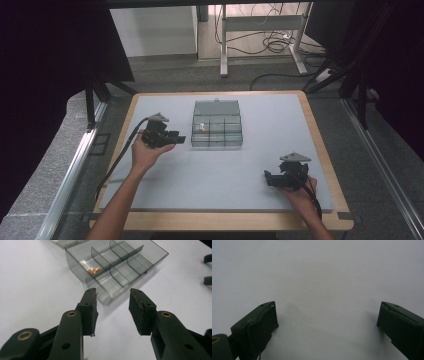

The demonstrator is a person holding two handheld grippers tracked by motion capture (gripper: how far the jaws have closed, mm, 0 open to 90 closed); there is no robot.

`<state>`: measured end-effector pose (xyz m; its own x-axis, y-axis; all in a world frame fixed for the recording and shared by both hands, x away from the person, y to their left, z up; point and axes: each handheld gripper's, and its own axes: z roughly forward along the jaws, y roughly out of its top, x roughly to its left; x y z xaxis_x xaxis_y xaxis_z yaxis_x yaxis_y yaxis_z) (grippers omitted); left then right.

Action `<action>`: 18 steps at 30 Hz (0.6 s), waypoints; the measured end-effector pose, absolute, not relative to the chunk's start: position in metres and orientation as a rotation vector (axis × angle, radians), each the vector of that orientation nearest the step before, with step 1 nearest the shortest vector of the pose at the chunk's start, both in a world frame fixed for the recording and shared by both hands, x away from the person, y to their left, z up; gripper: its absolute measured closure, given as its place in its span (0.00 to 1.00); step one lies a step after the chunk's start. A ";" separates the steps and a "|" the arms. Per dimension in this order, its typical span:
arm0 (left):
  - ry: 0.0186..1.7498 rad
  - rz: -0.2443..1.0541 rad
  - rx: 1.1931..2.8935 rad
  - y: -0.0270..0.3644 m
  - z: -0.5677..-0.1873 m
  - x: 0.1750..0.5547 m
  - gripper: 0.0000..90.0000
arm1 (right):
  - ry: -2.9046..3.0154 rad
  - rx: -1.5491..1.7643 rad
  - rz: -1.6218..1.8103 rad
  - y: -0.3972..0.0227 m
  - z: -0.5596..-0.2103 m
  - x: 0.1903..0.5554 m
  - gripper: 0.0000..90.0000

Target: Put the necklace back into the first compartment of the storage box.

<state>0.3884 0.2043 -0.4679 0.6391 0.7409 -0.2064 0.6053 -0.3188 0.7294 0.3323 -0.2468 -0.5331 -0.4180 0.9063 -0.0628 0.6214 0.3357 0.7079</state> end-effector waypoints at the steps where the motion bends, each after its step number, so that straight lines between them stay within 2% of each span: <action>1: 1.050 0.211 2.028 0.208 -0.469 0.383 0.65 | 2.155 1.340 0.846 -0.247 -0.533 0.332 0.03; 18: 1.028 0.189 2.015 0.246 -0.497 0.306 0.61 | 2.155 1.344 0.844 -0.247 -0.533 0.332 0.03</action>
<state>0.3060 0.2463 -0.4965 0.6513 0.7247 -0.2249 0.5971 -0.3066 0.7413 0.3323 -0.2465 -0.5329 -0.4163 0.9072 -0.0613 0.6245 0.3342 0.7059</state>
